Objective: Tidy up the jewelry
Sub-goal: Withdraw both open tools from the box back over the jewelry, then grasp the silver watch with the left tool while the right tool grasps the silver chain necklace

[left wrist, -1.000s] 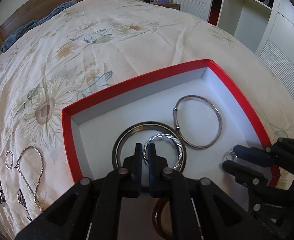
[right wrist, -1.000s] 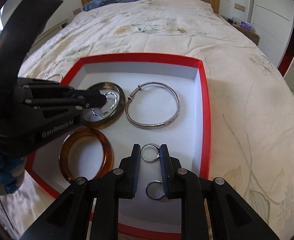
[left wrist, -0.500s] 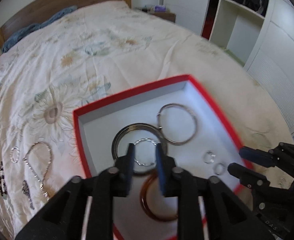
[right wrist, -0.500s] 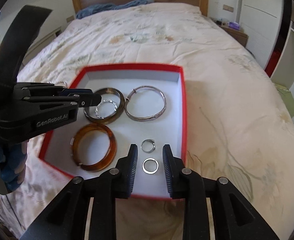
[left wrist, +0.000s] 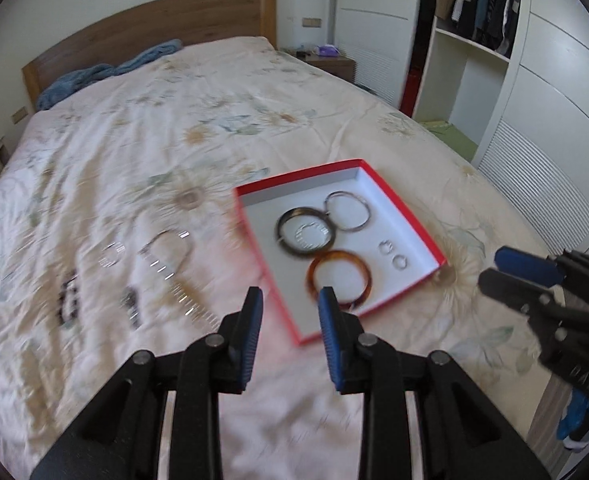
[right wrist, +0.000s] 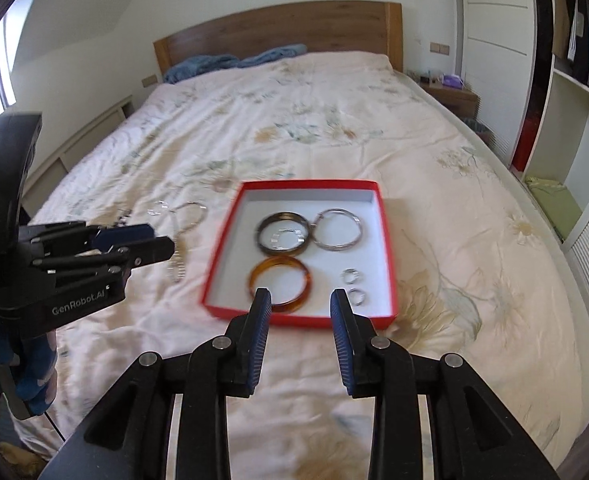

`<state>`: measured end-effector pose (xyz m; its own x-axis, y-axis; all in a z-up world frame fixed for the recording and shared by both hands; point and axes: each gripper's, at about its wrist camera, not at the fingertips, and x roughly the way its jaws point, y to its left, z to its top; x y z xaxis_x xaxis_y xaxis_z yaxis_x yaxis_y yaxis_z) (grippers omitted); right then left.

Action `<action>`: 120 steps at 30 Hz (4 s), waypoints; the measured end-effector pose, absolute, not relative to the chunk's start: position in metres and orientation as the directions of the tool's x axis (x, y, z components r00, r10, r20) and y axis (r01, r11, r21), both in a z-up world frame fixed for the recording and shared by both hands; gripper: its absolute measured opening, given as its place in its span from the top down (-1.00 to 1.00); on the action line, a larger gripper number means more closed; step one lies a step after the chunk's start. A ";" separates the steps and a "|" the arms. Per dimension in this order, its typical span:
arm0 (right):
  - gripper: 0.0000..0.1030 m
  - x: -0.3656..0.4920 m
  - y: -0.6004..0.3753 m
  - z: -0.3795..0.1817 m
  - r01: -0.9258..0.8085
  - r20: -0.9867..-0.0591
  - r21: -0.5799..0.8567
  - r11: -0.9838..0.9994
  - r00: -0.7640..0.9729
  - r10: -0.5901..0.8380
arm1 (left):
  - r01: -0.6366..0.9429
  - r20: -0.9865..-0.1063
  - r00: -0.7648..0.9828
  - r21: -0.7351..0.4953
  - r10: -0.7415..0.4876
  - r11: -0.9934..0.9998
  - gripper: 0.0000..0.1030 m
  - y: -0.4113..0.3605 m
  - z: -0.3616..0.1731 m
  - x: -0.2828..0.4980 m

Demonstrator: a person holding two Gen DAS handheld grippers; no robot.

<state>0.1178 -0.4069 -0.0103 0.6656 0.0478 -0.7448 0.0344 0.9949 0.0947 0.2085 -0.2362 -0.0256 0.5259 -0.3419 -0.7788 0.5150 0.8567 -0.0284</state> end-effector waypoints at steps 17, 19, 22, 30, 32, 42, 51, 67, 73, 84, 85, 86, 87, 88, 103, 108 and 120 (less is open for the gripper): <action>0.29 0.022 -0.286 0.056 -0.107 -0.635 0.128 0.986 0.755 0.164 | 0.244 -0.697 0.699 0.019 -0.162 0.970 0.27 -0.075 0.031 0.085; 0.29 0.012 -0.274 0.063 -0.124 -0.622 0.123 0.985 0.764 0.174 | 0.236 -0.686 0.710 0.017 -0.160 0.972 0.27 -0.065 0.035 0.070; 0.29 -0.002 -0.257 0.070 -0.146 -0.609 0.113 0.983 0.771 0.185 | 0.229 -0.666 0.728 0.015 -0.162 0.973 0.27 -0.053 0.043 0.052; 0.29 -0.030 -0.223 0.088 -0.197 -0.577 0.082 0.977 0.790 0.208 | 0.212 -0.600 0.782 -0.001 -0.170 0.977 0.27 -0.034 0.062 0.019; 0.29 -0.034 -0.216 0.091 -0.206 -0.573 0.074 0.976 0.792 0.210 | 0.206 -0.590 0.790 -0.004 -0.169 0.978 0.27 -0.030 0.066 0.015; 0.27 -0.042 -0.204 0.096 -0.234 -0.561 0.059 0.970 0.796 0.226 | 0.187 -0.570 0.807 -0.005 -0.156 0.982 0.26 -0.021 0.072 0.002; 0.18 -0.028 -0.207 0.086 -0.240 -0.573 0.079 0.968 0.784 0.241 | 0.163 -0.597 0.791 -0.002 -0.132 0.987 0.15 -0.019 0.063 0.016; 0.18 0.059 -0.224 0.021 -0.212 -0.695 0.148 0.966 0.673 0.254 | 0.136 -0.765 0.633 -0.041 -0.118 0.990 0.15 -0.018 -0.021 0.108; 0.18 0.121 -0.231 -0.015 -0.207 -0.751 0.165 0.964 0.607 0.259 | 0.140 -0.821 0.549 -0.095 -0.157 0.986 0.15 -0.025 -0.065 0.168; 0.31 0.245 -0.239 -0.071 -0.222 -0.811 0.155 0.963 0.528 0.252 | 0.183 -0.842 0.476 -0.188 -0.254 0.965 0.15 -0.052 -0.116 0.302; 0.33 0.254 -0.239 -0.077 -0.222 -0.817 0.155 0.963 0.520 0.251 | 0.186 -0.844 0.470 -0.192 -0.259 0.963 0.15 -0.055 -0.122 0.314; 0.34 0.265 -0.239 -0.085 -0.221 -0.825 0.153 0.963 0.508 0.248 | 0.188 -0.845 0.463 -0.201 -0.267 0.961 0.15 -0.057 -0.127 0.325; 0.34 0.272 -0.239 -0.091 -0.220 -0.830 0.153 0.964 0.500 0.246 | 0.192 -0.845 0.456 -0.212 -0.278 0.958 0.15 -0.059 -0.132 0.334; 0.35 0.277 -0.240 -0.096 -0.220 -0.835 0.154 0.963 0.492 0.246 | 0.198 -0.847 0.448 -0.220 -0.288 0.955 0.15 -0.062 -0.137 0.344; 0.48 0.332 -0.220 -0.158 -0.242 -0.897 0.140 0.960 0.380 0.227 | 0.263 -0.850 0.414 -0.231 -0.326 0.937 0.63 -0.079 -0.180 0.385; 0.71 0.333 -0.219 -0.164 -0.232 -0.897 0.141 0.963 0.383 0.223 | 0.266 -0.837 0.430 -0.240 -0.338 0.934 0.64 -0.075 -0.180 0.382; 0.90 0.299 -0.230 -0.124 -0.200 -0.845 0.247 0.948 0.435 0.312 | 0.226 -0.812 0.472 -0.265 -0.344 0.937 0.64 -0.056 -0.138 0.346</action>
<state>0.2995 -0.2300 -0.1240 0.4347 0.3115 -0.8450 -0.1996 0.9483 0.2469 0.3456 -0.0563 -0.1385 0.4721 -0.3438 -0.8118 0.2265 0.9372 -0.2652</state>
